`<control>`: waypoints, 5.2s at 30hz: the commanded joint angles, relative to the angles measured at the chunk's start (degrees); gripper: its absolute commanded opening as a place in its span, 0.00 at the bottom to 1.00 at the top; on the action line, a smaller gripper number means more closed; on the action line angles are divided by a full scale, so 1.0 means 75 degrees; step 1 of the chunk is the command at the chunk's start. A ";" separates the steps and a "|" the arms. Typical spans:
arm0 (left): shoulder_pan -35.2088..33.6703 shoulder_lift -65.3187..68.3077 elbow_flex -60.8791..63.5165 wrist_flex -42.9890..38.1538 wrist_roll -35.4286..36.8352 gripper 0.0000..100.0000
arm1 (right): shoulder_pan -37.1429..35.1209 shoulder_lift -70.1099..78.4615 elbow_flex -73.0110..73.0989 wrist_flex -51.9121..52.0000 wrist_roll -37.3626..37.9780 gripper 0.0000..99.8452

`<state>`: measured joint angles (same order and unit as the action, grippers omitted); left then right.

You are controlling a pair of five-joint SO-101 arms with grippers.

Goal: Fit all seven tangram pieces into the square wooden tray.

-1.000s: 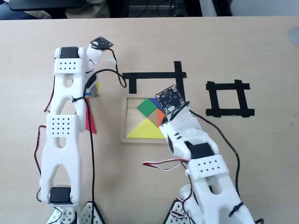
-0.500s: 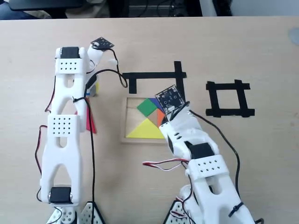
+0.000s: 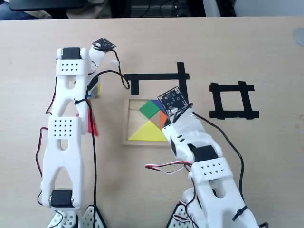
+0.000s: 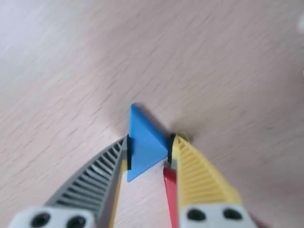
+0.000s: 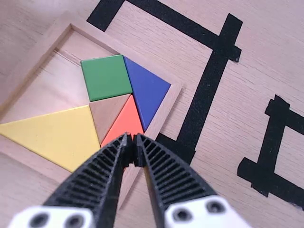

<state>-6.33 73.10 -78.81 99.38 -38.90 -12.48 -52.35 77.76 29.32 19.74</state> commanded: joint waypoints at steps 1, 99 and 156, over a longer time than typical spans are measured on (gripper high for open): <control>0.0029 -0.0129 -0.0170 0.0070 -0.0047 0.04 | -0.0117 -0.0182 -0.0088 0.0000 0.0059 0.01; 0.3440 -0.4724 0.6441 -0.2473 -0.3563 0.03 | 0.4665 -0.0147 0.0064 -0.0527 -0.0492 0.01; 0.2127 -0.3997 0.3276 -0.0469 -0.3200 0.22 | 0.4466 -0.0158 0.0135 -0.0551 -0.0481 0.01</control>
<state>12.57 43.82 -46.55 91.74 -63.16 22.07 -52.44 79.25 26.42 15.96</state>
